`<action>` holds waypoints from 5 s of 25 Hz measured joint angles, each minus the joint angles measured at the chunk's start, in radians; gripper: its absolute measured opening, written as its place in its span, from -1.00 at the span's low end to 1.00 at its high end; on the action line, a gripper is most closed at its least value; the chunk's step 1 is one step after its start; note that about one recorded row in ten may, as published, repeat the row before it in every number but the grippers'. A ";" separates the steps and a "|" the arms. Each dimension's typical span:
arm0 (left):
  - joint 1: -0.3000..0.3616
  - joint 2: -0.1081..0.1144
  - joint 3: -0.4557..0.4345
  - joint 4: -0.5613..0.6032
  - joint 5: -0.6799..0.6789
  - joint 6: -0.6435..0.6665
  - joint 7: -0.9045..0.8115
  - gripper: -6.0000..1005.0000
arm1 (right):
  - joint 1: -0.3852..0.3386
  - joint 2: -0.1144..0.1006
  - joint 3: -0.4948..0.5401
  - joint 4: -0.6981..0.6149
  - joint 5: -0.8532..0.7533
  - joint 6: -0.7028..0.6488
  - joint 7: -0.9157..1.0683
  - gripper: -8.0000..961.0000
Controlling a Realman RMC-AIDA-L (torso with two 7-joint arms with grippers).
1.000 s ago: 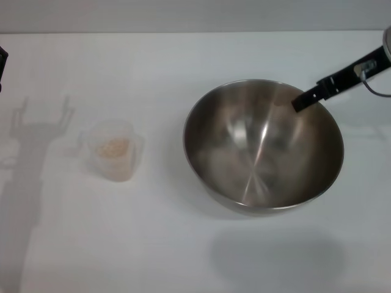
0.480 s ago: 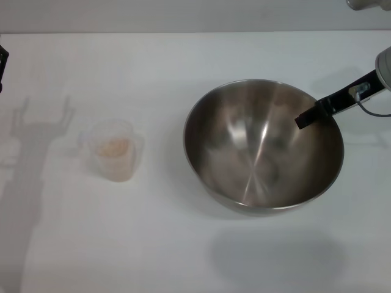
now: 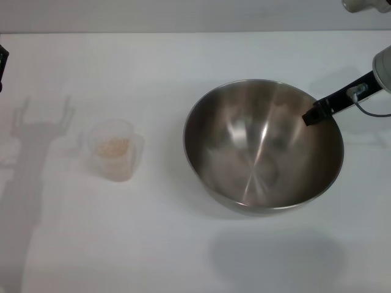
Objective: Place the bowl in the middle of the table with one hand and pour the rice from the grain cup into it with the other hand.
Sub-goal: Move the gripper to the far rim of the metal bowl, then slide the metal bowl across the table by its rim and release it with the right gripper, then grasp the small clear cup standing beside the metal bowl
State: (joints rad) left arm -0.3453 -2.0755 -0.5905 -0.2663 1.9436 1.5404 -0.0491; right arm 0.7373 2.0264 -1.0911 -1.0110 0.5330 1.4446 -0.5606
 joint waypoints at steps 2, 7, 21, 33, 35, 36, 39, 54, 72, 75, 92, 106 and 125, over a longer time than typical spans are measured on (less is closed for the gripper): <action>0.000 0.000 -0.001 0.000 0.000 0.001 0.000 0.62 | 0.001 0.000 0.000 0.001 0.000 0.000 -0.001 -0.59; 0.000 0.000 -0.002 -0.001 0.000 0.002 0.000 0.62 | 0.003 0.000 -0.001 0.006 0.001 -0.001 -0.001 -0.79; 0.001 0.000 -0.002 -0.003 0.003 0.021 0.000 0.61 | -0.008 0.007 0.027 -0.044 0.127 -0.033 -0.020 -0.91; 0.008 0.000 0.003 -0.004 0.006 0.048 0.000 0.60 | 0.011 0.024 0.017 0.003 0.212 -0.116 -0.047 -0.89; 0.009 0.000 0.004 -0.004 0.006 0.051 0.000 0.60 | 0.030 0.030 0.015 0.059 0.213 -0.134 -0.064 -0.89; 0.009 0.000 0.004 -0.004 0.006 0.051 0.000 0.60 | 0.030 0.030 0.015 0.059 0.213 -0.134 -0.064 -0.89; 0.009 0.000 0.005 -0.003 0.006 0.054 0.000 0.60 | 0.049 0.034 0.015 0.110 0.213 -0.149 -0.078 -0.89; 0.010 0.002 0.007 -0.001 0.006 0.057 0.000 0.60 | 0.067 0.040 0.011 0.171 0.167 -0.167 -0.073 -0.89; 0.019 0.000 0.008 -0.003 0.006 0.080 0.000 0.59 | 0.013 0.049 -0.059 -0.100 0.167 -0.310 -0.084 -0.07; 0.021 0.000 0.008 -0.003 0.006 0.083 0.000 0.59 | -0.006 0.053 -0.089 -0.142 0.188 -0.402 -0.115 0.00; 0.023 -0.001 0.034 -0.003 0.006 0.087 -0.001 0.58 | -0.300 0.060 -0.648 -0.243 0.373 -1.512 -0.279 0.02; 0.035 -0.001 0.040 0.002 0.006 0.065 -0.002 0.57 | -0.302 0.057 -0.900 0.057 0.363 -2.282 0.009 0.24; 0.244 -0.003 0.296 -0.158 -0.001 -0.029 0.234 0.56 | -0.212 0.048 -0.918 0.677 0.286 -2.792 0.636 0.69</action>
State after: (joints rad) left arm -0.1010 -2.0785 -0.2945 -0.4239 1.9430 1.5112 0.1853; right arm 0.5249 2.0740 -2.0095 -0.3343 0.8191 -1.3471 0.0756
